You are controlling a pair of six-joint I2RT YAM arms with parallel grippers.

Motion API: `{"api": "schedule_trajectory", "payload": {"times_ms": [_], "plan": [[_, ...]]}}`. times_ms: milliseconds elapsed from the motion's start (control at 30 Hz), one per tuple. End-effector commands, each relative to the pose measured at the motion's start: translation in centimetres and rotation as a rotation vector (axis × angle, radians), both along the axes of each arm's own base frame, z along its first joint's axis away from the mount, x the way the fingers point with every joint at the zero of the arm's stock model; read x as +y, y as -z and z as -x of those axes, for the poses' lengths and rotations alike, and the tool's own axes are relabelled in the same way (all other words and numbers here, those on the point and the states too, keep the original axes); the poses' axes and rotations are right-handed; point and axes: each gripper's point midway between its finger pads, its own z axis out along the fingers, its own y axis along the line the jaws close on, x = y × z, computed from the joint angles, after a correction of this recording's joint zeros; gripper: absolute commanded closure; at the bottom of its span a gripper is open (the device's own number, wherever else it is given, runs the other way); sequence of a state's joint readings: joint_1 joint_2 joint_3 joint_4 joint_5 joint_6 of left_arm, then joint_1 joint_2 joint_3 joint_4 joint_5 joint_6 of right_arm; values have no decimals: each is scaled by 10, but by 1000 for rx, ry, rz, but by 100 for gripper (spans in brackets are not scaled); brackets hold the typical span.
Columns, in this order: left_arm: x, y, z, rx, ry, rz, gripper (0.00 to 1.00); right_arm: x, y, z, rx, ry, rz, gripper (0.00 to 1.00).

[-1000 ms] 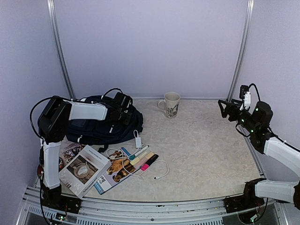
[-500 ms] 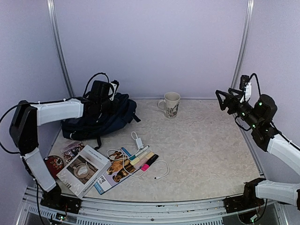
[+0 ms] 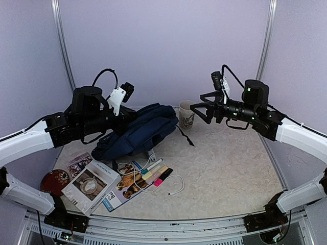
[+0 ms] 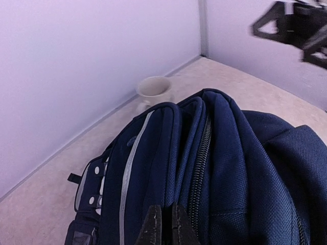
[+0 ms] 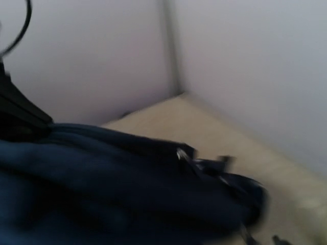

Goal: Pack the student bag
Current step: Move the student bag to the book.

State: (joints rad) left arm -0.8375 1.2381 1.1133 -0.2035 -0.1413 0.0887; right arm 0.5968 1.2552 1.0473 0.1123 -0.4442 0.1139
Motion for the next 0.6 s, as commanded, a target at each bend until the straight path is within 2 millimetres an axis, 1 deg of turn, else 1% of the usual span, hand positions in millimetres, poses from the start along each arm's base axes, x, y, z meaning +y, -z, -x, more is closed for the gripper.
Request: {"api": "schedule_trajectory", "payload": {"times_ms": [0, 33, 67, 133, 167, 300, 333, 367, 400, 433, 467, 500, 533, 567], "plan": [[-20, -23, 62, -107, 220, 97, 100, 27, 40, 35, 86, -199, 93, 9], [-25, -11, 75, -93, 276, 90, 100, 27, 48, 33, 101, -184, 107, 9], [-28, 2, 83, -74, 309, 81, 100, 26, 56, 30, 118, -160, 118, 9], [-30, 28, 92, -27, 346, 61, 100, 22, 72, 22, 163, -107, 154, 9], [-30, 44, 96, 5, 361, 42, 100, 20, 81, 21, 192, -94, 178, 8], [-37, 86, 120, 125, 473, -45, 100, 13, 103, 27, 250, -79, 220, 7], [-36, 95, 124, 144, 479, -77, 100, 7, 113, 26, 263, -52, 237, 6], [-36, 101, 127, 161, 482, -106, 90, 3, 120, 24, 273, -19, 252, 5], [-37, 105, 131, 179, 496, -127, 64, -2, 128, 21, 287, 14, 269, 5], [-38, 108, 134, 196, 514, -141, 31, -7, 136, 18, 303, 48, 287, 5], [-41, 110, 137, 212, 532, -150, 15, -10, 144, 15, 320, 73, 306, 4], [-43, 107, 136, 218, 534, -145, 4, -10, 151, 13, 340, 86, 318, 5], [-45, 104, 133, 217, 517, -135, 2, -10, 157, 12, 364, 90, 323, 5], [-44, 101, 124, 206, 472, -128, 1, -8, 162, 9, 386, 94, 323, 5]]}}
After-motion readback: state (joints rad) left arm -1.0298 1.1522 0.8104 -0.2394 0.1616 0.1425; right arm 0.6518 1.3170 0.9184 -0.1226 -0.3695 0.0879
